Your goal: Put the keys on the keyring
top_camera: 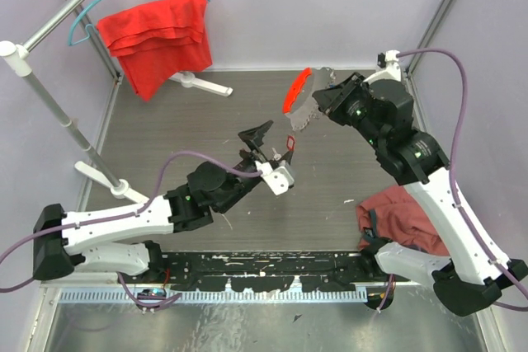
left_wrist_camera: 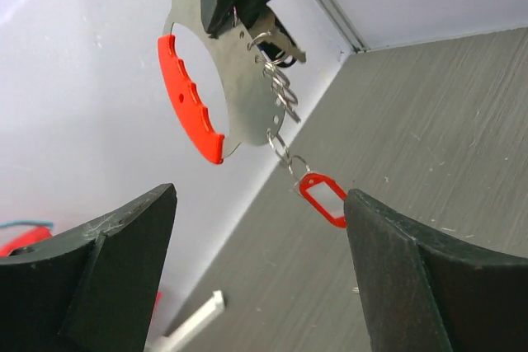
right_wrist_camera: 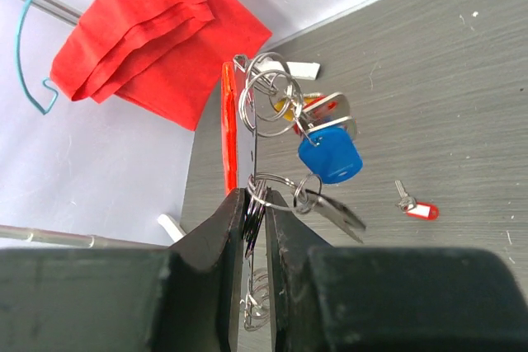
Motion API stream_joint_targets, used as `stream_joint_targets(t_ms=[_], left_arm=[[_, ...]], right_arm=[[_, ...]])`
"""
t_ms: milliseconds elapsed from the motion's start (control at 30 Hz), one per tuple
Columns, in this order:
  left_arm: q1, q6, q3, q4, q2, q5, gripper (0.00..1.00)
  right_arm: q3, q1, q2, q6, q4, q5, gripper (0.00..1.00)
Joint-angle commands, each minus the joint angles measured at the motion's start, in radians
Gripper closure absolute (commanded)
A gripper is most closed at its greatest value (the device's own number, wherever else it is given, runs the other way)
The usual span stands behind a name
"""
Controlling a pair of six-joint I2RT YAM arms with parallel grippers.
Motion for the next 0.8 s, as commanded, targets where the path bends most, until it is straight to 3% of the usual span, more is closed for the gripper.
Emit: stream_joint_targets(t_ms=[0, 100, 267, 600, 767], left_arm=[[-0.004, 0.174, -0.027, -0.01, -0.102, 0.1, 0.11], [-0.004, 0.267, -0.046, -0.071, -0.145, 0.149, 0.15], [-0.004, 0.412, -0.067, -0.033, -0.138, 0.161, 0.22], [-0.014, 0.753, -0.094, 0.263, 0.0, 0.144, 0.22], [-0.014, 0.815, -0.08, 0.389, 0.059, 0.114, 0.24]], right_arm=[[0.118, -0.001, -0.03, -0.072, -0.049, 0.02, 0.99], [0.171, -0.002, -0.026, -0.08, -0.093, -0.008, 0.99], [0.209, -0.002, -0.021, -0.055, -0.106, -0.102, 0.99], [0.215, -0.002, -0.029, -0.02, -0.076, -0.211, 0.99], [0.216, -0.002, -0.035, -0.019, -0.076, -0.224, 0.99]])
